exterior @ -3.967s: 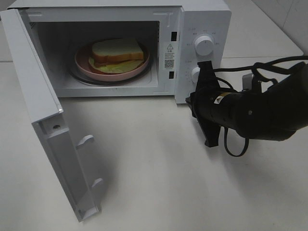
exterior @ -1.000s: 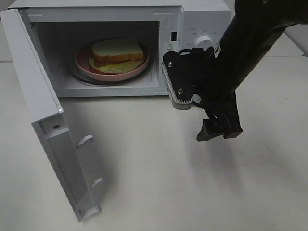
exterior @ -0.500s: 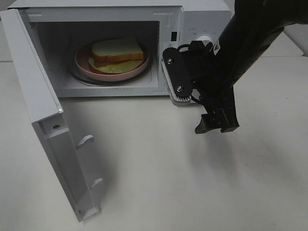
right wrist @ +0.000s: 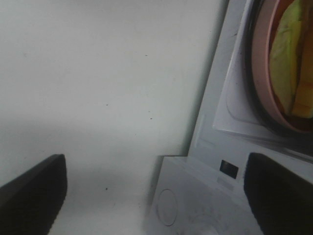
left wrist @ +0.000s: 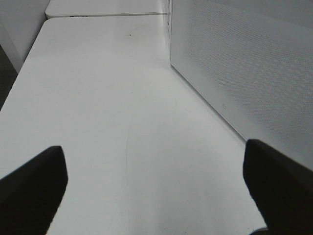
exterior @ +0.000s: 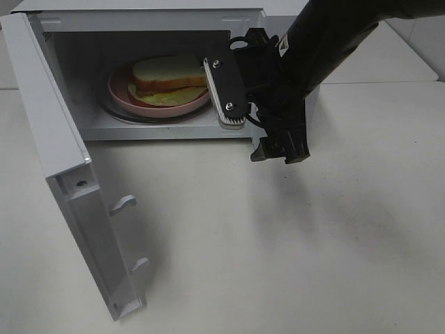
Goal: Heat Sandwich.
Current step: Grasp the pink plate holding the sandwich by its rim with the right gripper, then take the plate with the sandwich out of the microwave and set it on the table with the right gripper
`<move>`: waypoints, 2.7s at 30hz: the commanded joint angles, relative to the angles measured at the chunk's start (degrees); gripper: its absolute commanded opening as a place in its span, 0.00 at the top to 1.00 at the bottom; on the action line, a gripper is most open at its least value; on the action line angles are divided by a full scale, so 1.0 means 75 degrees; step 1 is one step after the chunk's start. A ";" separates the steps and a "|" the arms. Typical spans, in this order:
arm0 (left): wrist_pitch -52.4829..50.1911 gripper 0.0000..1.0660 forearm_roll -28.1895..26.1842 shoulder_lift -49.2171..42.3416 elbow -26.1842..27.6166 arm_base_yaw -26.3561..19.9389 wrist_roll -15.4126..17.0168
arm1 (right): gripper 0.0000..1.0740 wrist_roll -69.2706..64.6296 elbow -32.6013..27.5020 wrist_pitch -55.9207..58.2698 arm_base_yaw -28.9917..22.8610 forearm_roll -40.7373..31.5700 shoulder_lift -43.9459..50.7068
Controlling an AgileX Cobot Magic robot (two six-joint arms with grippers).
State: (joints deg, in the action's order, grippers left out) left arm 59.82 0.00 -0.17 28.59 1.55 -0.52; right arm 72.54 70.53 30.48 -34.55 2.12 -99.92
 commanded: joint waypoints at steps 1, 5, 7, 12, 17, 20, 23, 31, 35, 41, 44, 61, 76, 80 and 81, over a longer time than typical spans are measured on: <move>-0.0061 0.14 0.0000 -0.0168 -0.0031 -0.0031 -0.0008 | 0.14 0.0053 0.0122 -0.0145 -0.0023 0.0023 -0.0084; -0.0061 0.14 0.0000 -0.0168 -0.0031 -0.0031 -0.0008 | 0.15 -0.0023 0.0474 -0.0428 -0.0023 0.0008 -0.0519; -0.0061 0.14 0.0000 -0.0168 -0.0031 -0.0031 -0.0008 | 0.15 -0.0038 0.0535 -0.0466 -0.0023 0.0008 -0.0581; -0.0061 0.14 0.0000 -0.0168 -0.0031 -0.0031 -0.0008 | 0.16 -0.0038 0.0917 -0.0481 -0.0023 0.0008 -0.0985; -0.0061 0.14 0.0000 -0.0168 -0.0031 -0.0031 -0.0008 | 0.16 -0.0038 0.1283 -0.0550 -0.0023 0.0000 -0.1390; -0.0061 0.14 0.0000 -0.0168 -0.0031 -0.0031 -0.0008 | 0.16 -0.0038 0.1673 -0.0581 -0.0023 -0.0008 -0.1742; -0.0061 0.14 0.0000 -0.0168 -0.0031 -0.0031 -0.0008 | 0.17 -0.0053 0.1856 -0.0581 -0.0038 -0.0008 -0.1925; -0.0061 0.14 0.0000 -0.0168 -0.0031 -0.0031 -0.0008 | 0.18 -0.0390 0.2712 -0.0581 -0.0191 -0.0008 -0.2712; -0.0061 0.14 0.0000 -0.0168 -0.0031 -0.0031 -0.0008 | 0.19 -0.0435 0.3163 -0.0581 -0.0206 0.0000 -0.3102; -0.0061 0.14 0.0000 -0.0168 -0.0031 -0.0031 -0.0008 | 0.19 -0.0466 0.3789 -0.0497 -0.0206 0.0015 -0.3591; -0.0061 0.14 0.0000 -0.0168 -0.0031 -0.0031 -0.0008 | 0.20 -0.0466 0.4232 -0.0313 -0.0206 0.0015 -0.3904; -0.0061 0.14 0.0000 -0.0168 -0.0031 -0.0031 -0.0008 | 0.24 -0.0489 0.6257 0.0802 -0.0206 -0.0069 -0.5180; -0.0061 0.14 0.0000 -0.0168 -0.0031 -0.0031 -0.0008 | 0.42 -0.0497 0.6241 0.1077 -0.0206 -0.0183 -0.5210; -0.0061 0.14 0.0000 -0.0168 -0.0031 -0.0031 -0.0008 | 0.71 -0.0497 0.6241 0.1261 -0.0206 -0.0183 -0.5202; -0.0061 0.14 0.0000 -0.0168 -0.0031 -0.0031 -0.0008 | 0.81 -0.0497 0.6241 0.1314 -0.0206 -0.0183 -0.5195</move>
State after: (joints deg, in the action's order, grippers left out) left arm 59.82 0.00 -0.17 28.59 1.55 -0.52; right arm 69.39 117.34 38.22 -35.98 1.15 -138.77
